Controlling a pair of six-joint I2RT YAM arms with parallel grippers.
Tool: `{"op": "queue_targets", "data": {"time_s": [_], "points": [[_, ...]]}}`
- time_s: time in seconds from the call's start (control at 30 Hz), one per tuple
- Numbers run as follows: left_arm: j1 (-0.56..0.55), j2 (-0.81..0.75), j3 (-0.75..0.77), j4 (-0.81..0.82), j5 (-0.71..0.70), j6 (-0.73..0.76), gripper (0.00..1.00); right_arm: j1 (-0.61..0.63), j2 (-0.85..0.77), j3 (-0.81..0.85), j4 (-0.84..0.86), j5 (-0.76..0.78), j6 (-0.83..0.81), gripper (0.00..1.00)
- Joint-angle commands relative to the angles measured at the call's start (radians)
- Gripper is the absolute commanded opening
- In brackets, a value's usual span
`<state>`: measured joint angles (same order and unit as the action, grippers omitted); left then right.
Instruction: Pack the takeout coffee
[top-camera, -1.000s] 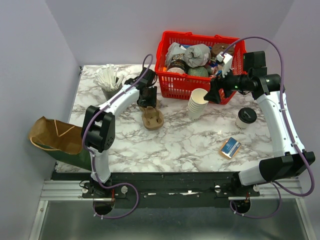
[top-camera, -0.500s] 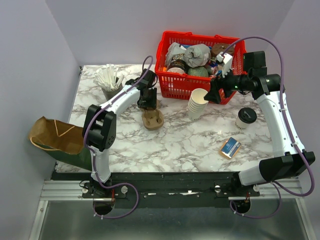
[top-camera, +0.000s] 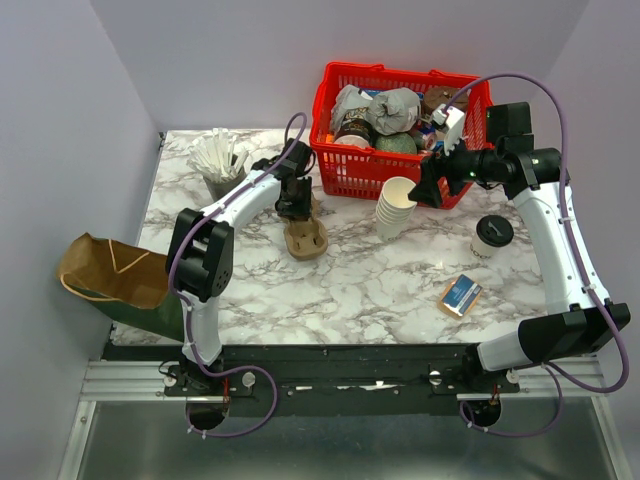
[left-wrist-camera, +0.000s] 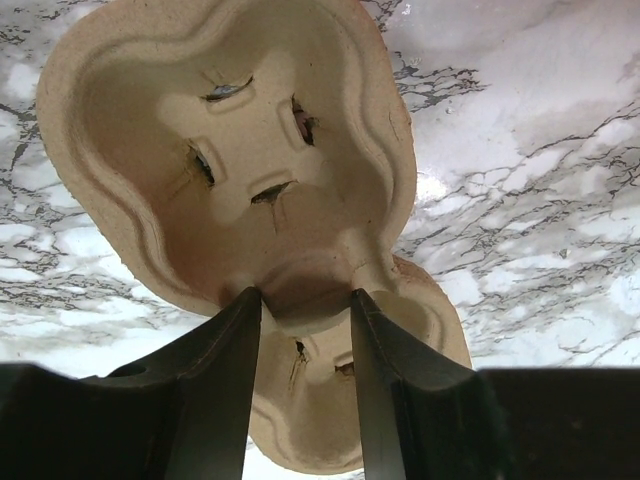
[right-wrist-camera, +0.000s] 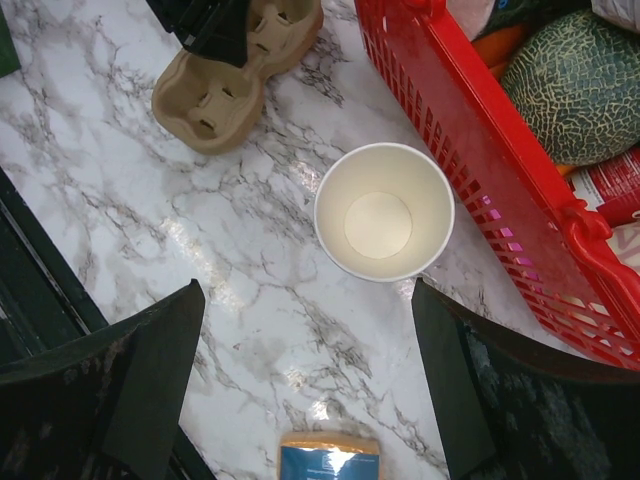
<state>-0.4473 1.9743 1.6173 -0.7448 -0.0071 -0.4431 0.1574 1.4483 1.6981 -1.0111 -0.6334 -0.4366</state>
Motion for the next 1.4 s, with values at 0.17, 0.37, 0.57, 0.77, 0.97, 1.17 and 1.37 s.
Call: {"op": "queue_targets", "data": {"time_s": [0.17, 0.37, 0.57, 0.77, 0.97, 1.17, 1.37], "points": [[-0.004, 0.018, -0.007, -0.024, -0.011, 0.026, 0.27, 0.004, -0.016, -0.014, 0.017, 0.020, -0.011, 0.93], [0.041, 0.000, -0.013, -0.021, -0.014, 0.078, 0.18, 0.002, -0.025, -0.026, 0.017, 0.017, -0.013, 0.93], [0.082, -0.009, -0.019, -0.010, 0.005, 0.138, 0.23, 0.004, -0.020, -0.022, 0.019, 0.014, -0.011, 0.93], [0.084, -0.020, -0.016, 0.019, 0.082, 0.181, 0.40, 0.004, -0.020, -0.023, 0.020, 0.011, -0.010, 0.93], [0.073, -0.029, -0.011, 0.039, 0.124, 0.173, 0.54, 0.004, -0.019, -0.028, 0.022, 0.009, -0.010, 0.93], [0.048, -0.023, 0.003, 0.038, 0.102, 0.146, 0.55, 0.002, -0.019, -0.029, 0.020, 0.009, -0.011, 0.93], [0.039, -0.008, 0.006, -0.001, -0.037, 0.098, 0.55, 0.002, -0.023, -0.032, 0.020, 0.012, -0.013, 0.93]]}}
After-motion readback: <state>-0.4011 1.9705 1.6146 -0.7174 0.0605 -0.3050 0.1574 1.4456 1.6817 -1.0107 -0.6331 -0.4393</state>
